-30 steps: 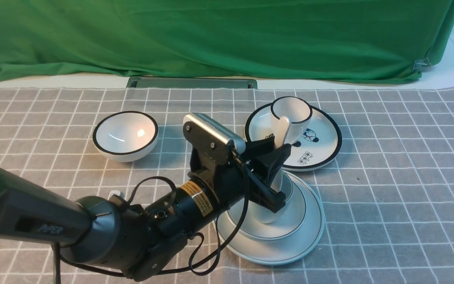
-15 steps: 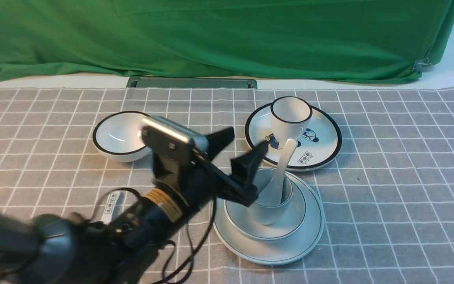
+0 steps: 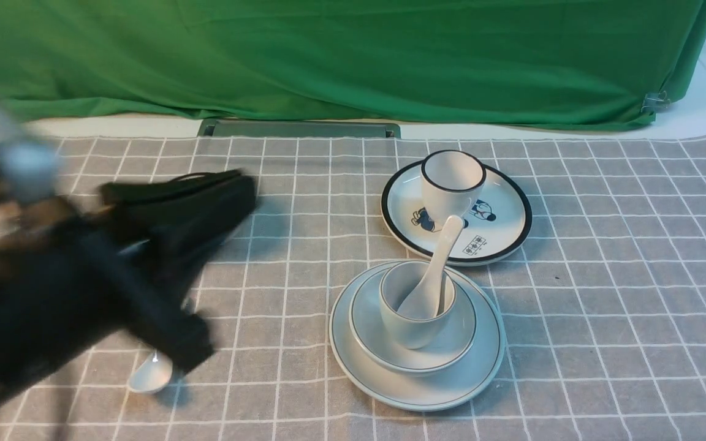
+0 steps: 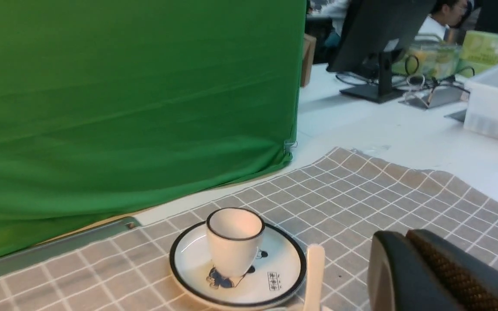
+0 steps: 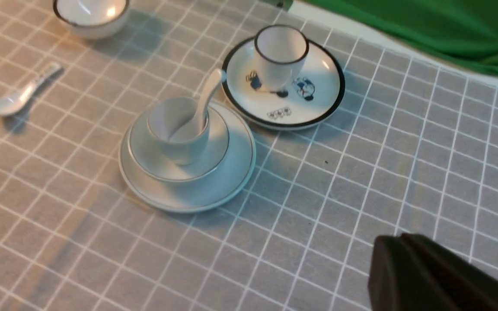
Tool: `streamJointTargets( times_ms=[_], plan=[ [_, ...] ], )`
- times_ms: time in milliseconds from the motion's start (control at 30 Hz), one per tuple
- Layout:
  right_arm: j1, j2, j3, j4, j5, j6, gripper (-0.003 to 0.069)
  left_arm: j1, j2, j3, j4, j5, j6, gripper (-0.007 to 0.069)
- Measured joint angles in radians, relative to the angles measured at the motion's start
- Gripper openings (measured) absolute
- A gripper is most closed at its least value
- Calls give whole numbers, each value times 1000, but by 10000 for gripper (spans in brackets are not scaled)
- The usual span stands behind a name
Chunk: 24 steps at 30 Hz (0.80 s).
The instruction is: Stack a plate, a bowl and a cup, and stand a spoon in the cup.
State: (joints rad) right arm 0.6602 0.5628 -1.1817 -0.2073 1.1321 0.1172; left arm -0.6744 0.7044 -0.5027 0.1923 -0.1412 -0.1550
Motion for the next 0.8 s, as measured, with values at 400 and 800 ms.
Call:
streamJointTargets(
  times_ms=[400, 800],
  plan=[
    [0, -208, 216, 2, -34, 178, 22, 0, -440, 324, 5, 62, -4, 9],
    [-1, -209, 258, 1, -50, 190, 53, 0, -447, 507, 7, 82, -4, 10]
  ],
)
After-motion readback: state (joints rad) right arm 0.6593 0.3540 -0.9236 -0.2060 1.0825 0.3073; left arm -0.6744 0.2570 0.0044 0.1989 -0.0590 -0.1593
